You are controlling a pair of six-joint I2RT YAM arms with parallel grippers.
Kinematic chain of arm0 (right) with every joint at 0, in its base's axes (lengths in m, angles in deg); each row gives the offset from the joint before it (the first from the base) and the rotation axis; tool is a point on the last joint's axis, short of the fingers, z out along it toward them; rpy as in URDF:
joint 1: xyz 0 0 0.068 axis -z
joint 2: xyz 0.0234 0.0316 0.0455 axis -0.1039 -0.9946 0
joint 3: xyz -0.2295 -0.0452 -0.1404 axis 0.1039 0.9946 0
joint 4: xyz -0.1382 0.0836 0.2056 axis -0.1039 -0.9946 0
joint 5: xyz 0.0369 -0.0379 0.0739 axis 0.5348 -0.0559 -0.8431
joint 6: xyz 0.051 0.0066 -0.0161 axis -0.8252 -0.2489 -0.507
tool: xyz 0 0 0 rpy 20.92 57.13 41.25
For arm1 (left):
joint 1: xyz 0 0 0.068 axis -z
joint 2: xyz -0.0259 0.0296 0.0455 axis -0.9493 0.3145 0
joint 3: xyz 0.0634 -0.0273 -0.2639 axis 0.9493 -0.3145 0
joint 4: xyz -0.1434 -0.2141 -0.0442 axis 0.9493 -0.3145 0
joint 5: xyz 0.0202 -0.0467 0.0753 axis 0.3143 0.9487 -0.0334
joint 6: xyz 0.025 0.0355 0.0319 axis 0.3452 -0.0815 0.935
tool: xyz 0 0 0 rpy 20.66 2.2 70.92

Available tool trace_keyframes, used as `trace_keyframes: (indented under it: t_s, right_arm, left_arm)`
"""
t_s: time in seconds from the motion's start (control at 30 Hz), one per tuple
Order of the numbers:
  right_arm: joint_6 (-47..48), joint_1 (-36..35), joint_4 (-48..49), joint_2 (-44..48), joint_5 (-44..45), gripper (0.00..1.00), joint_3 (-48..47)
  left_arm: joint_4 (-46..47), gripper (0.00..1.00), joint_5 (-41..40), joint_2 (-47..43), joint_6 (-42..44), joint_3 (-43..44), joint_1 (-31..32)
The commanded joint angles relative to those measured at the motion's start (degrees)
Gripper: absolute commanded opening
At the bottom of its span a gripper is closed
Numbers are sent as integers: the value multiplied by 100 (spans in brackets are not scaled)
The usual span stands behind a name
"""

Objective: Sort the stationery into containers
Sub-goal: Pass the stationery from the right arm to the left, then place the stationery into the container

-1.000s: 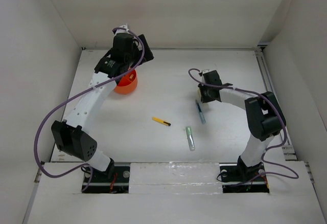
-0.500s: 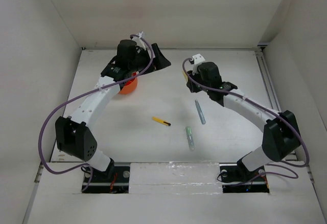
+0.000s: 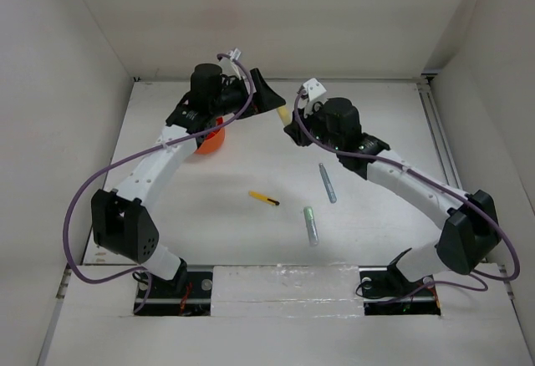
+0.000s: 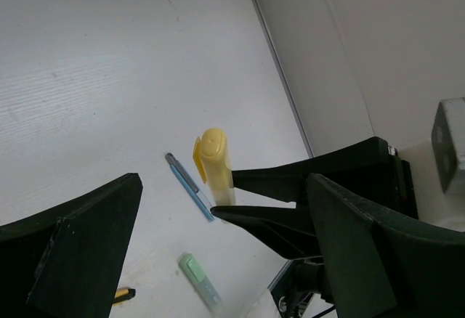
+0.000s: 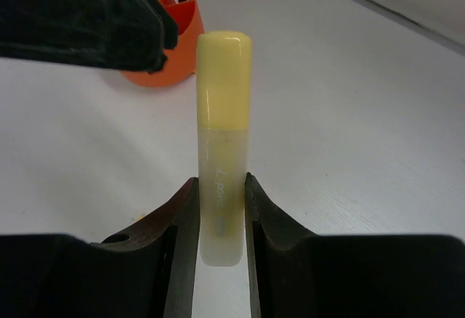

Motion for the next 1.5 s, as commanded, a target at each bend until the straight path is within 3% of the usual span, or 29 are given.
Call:
trace_keyframes:
  t_s: [0.0,0.17,0.23,0.33,0.37,0.47,0.5,0.53,0.6,0.63,0.67,0.7,0.73,0.87,1.03,1.27,1.47]
  right_arm:
    - [-44,-73,598,229,-258,0,-405]
    - [-149,-178,765,229,-425,0,-459]
    - [-150,-178,896,229,-425,0,-459]
    - [-150,-178,1011,229,-496,0,-511]
    - [-150,-178,1011,169,-635,0,-511]
    - [-202,-231,1186,116,-751,0,-511]
    - [-202,-231,1257,115,-803,0,-511]
    - [-202,-283,1257,115,-803,0,-511]
    - [-202,-284,1423,115,-961,3,-450]
    - [-150,-284,1476,115,-1014,17,-450]
    - [-150,-284,1599,115,-1014,64,-345]
    - [-150,-223,1600,115,-1075,87,-344]
    - [-97,-74,1600,63,-1076,100,-275]
    - [-97,461,1415,62,-1129,100,94]
    - [-97,762,1363,229,-1243,100,727]
    - [-44,815,1363,229,-1454,100,921]
    - [9,700,1363,177,-1533,100,869]
  left_arm:
    - [361,93,249,-16,-22,-70,-11]
    - [361,79,250,106,-22,-70,-11]
    - [361,61,250,107,-22,-70,-11]
    - [414,42,302,159,-22,-70,-11]
    - [414,29,302,159,-22,-18,-11]
    - [414,19,163,273,-22,122,-11]
    - [414,6,83,274,-22,175,-11]
    - [414,0,22,274,30,228,-11]
    - [239,0,-233,344,101,325,-11]
    - [169,0,-338,344,180,412,-11]
    - [81,0,-687,396,293,500,-11]
    - [-233,0,-1004,397,295,553,-11]
    - [-437,0,-1390,397,382,606,-11]
    - [-1491,0,-3762,230,199,747,-11]
    - [-1941,0,-5415,-305,-399,80,-353]
    - [-2267,0,-6682,-307,-1049,-307,-354]
    - [-1854,0,-7256,-254,-1103,-501,-406]
